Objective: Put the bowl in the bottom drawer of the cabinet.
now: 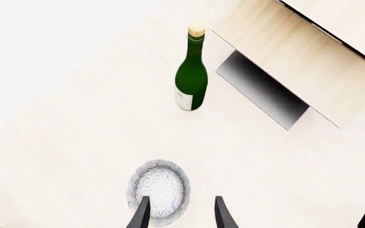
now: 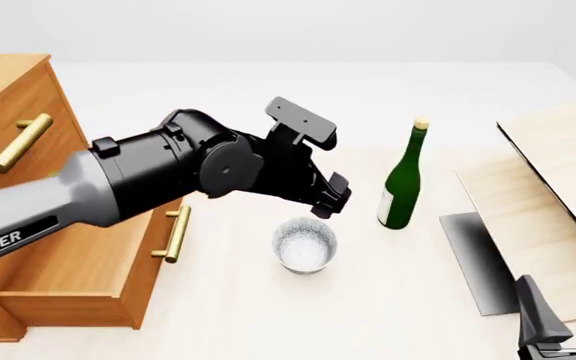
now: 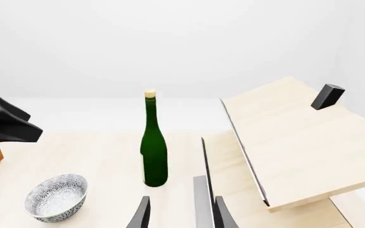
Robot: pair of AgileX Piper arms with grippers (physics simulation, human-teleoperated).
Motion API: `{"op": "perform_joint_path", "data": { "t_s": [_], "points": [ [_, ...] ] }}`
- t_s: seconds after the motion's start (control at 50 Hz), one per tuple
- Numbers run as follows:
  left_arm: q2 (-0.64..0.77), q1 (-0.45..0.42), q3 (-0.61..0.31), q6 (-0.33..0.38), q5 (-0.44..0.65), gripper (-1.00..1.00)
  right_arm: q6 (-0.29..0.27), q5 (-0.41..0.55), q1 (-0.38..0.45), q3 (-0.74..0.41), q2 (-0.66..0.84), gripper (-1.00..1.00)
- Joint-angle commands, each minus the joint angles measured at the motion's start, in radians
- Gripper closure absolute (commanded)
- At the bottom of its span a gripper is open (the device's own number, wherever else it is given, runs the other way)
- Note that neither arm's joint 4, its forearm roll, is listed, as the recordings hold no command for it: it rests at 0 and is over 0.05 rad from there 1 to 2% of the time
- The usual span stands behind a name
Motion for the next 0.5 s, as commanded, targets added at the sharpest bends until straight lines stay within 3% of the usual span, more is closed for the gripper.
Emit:
{"op": "perform_joint_path", "data": {
  "t_s": [0.02,0.5],
  "points": [
    [0.04,-0.014,-0.015,-0.022,-0.007,-1.0,0.0,0.0,0.0,0.0,0.0,-1.0],
    [0.172,-0.012,-0.137,-0.03,0.042,-1.0,0.0,0.0,0.0,0.0,0.0,-1.0]
  ]
}}
